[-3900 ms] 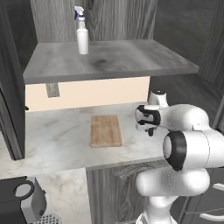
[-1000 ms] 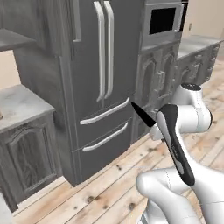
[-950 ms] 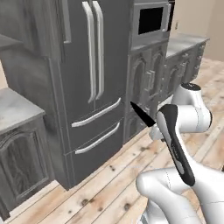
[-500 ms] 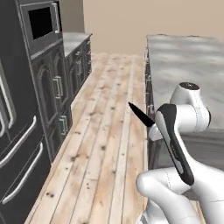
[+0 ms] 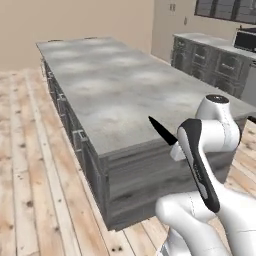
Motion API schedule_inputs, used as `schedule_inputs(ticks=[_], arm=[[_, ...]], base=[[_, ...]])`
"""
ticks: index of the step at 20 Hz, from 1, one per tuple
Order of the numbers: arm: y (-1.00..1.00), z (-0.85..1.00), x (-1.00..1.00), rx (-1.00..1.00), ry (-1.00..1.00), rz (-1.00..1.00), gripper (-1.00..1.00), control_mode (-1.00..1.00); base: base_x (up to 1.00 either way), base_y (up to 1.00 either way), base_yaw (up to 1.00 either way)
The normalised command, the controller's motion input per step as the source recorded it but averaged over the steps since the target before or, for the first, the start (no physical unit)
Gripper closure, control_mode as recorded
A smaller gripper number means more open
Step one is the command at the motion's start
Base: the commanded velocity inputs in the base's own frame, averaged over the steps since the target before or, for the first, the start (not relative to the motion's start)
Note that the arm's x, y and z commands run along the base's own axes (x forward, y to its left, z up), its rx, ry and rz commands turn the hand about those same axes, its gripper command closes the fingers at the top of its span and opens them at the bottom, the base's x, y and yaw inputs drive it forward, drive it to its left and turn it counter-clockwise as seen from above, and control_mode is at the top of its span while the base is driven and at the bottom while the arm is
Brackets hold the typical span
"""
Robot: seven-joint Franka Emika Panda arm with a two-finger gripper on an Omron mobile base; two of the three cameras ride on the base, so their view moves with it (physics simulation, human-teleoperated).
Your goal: Move the cutting board and knife to the sink. Then move spray from the cabinet to the counter.
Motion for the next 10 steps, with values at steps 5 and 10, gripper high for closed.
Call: schedule_inputs(ticks=[5, 10], arm=[[0.00, 0.00, 0.00, 0.00, 0.00, 0.00, 1.00, 1.00], [0.00, 0.00, 0.00, 0.00, 0.00, 0.00, 1.00, 1.00]], base=[[0.00, -0.09, -0.94], [0.04, 0.00, -0.94]])
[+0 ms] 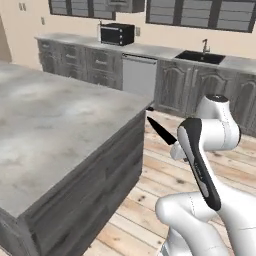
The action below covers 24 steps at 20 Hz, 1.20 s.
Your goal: Move the cutting board and knife to the sink. Then move spray from the cabinet to the counter.
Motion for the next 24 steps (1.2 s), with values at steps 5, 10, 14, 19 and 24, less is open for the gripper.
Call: schedule_inputs(ticks=[5, 10, 14, 19, 24], arm=[[0.00, 0.00, 0.00, 0.00, 0.00, 0.00, 1.00, 1.00], [0.00, 0.00, 0.00, 0.00, 0.00, 0.00, 1.00, 1.00], [0.00, 0.00, 0.00, 0.00, 0.00, 0.00, 1.00, 1.00], [0.00, 0.00, 0.00, 0.00, 0.00, 0.00, 1.00, 1.00], [0.00, 0.00, 0.00, 0.00, 0.00, 0.00, 1.00, 1.00]], base=[[0.71, 0.04, -0.63], [1.00, 0.00, -0.18], [1.00, 0.10, -0.21], [1.00, 0.00, -0.18], [1.00, 0.13, -0.18]])
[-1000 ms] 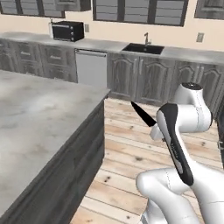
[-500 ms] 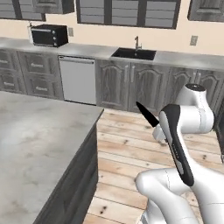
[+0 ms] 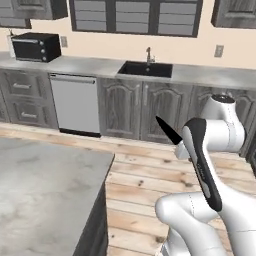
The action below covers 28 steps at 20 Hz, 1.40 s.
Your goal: Move the cutting board and knife to the sink. Then move spray from the cabinet to the counter.
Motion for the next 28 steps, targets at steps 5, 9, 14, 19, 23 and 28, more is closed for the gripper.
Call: schedule_inputs(ticks=[5, 9, 14, 19, 23, 28], arm=[[0.00, 0.00, 0.00, 0.00, 0.00, 0.00, 1.00, 1.00], [0.00, 0.00, 0.00, 0.00, 0.00, 0.00, 1.00, 1.00], [0.00, 0.00, 0.00, 0.00, 0.00, 0.00, 1.00, 1.00], [0.00, 0.00, 0.00, 0.00, 0.00, 0.00, 1.00, 1.00], [0.00, 0.00, 0.00, 0.00, 0.00, 0.00, 1.00, 1.00], [0.00, 0.00, 0.00, 0.00, 0.00, 0.00, 1.00, 1.00]], base=[[1.00, 0.06, -0.16], [1.00, 0.00, -0.12], [1.00, 0.02, -0.11], [1.00, 0.07, -0.11], [1.00, 0.10, -0.14], [1.00, 0.01, -0.11]])
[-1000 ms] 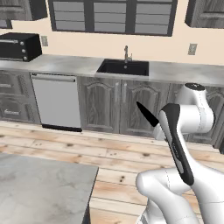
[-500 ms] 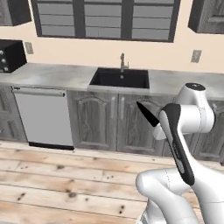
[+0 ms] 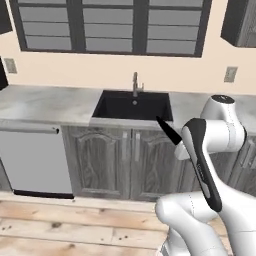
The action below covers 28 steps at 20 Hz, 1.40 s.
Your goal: Move the cutting board and knife to the sink. Then move spray from the cabinet to the counter.
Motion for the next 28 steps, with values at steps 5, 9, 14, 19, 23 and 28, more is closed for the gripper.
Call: schedule_inputs(ticks=[5, 9, 14, 19, 23, 28], arm=[[0.00, 0.00, 0.00, 0.00, 0.00, 0.00, 1.00, 1.00], [0.00, 0.00, 0.00, 0.00, 0.00, 0.00, 1.00, 1.00], [0.00, 0.00, 0.00, 0.00, 0.00, 0.00, 1.00, 1.00], [0.00, 0.00, 0.00, 0.00, 0.00, 0.00, 1.00, 1.00], [0.00, 0.00, 0.00, 0.00, 0.00, 0.00, 1.00, 1.00], [0.00, 0.00, 0.00, 0.00, 0.00, 0.00, 1.00, 1.00]], base=[[1.00, 0.06, -0.08], [1.00, 0.22, -0.02], [0.95, 0.47, 0.00], [0.28, 0.15, 0.15], [0.28, 0.00, 0.28], [0.71, -0.03, 0.24]])
